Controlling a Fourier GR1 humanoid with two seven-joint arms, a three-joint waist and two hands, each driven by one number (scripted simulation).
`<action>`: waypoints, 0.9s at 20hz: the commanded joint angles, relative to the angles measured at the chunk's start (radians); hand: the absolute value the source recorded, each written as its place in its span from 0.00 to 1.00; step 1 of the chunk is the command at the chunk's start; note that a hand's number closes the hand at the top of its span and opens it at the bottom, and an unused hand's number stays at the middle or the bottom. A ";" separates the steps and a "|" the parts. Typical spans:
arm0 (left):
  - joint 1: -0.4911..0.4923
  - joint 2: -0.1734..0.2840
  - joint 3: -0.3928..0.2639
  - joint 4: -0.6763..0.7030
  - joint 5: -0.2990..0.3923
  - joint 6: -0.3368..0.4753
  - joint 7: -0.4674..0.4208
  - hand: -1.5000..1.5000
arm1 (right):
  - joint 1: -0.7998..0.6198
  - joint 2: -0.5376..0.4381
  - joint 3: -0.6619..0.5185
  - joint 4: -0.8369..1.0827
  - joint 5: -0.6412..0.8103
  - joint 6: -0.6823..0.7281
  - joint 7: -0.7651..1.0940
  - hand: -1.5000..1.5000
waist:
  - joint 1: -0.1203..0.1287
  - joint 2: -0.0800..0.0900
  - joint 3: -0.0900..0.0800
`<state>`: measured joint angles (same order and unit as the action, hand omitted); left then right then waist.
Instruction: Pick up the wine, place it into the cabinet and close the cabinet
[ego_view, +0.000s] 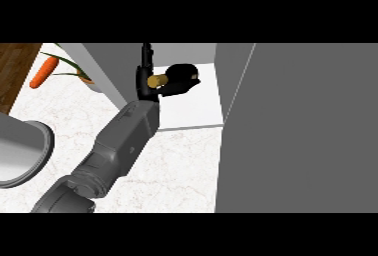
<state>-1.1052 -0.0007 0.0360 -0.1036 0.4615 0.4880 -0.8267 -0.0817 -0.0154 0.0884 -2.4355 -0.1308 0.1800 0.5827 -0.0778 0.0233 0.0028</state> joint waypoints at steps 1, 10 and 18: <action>0.056 0.021 0.002 0.015 -0.008 -0.042 -0.040 0.00 | 0.018 0.007 0.019 -0.062 -0.031 -0.010 0.038 0.00 | 0.006 0.003 -0.005; 0.034 0.020 -0.004 0.015 -0.028 -0.121 -0.037 0.00 | 0.005 0.009 0.007 -0.043 -0.035 -0.007 0.022 0.00 | 0.007 0.004 -0.004; 0.059 0.001 -0.002 0.007 -0.014 -0.176 -0.041 0.00 | 0.031 -0.019 -0.005 -0.070 -0.068 0.009 0.046 0.00 | 0.015 -0.004 -0.004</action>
<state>-1.0967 -0.0013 0.0149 -0.1059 0.4317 0.3386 -0.8514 -0.0659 -0.0132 0.1017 -2.4380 -0.1400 0.1828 0.5825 -0.0749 0.0214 0.0000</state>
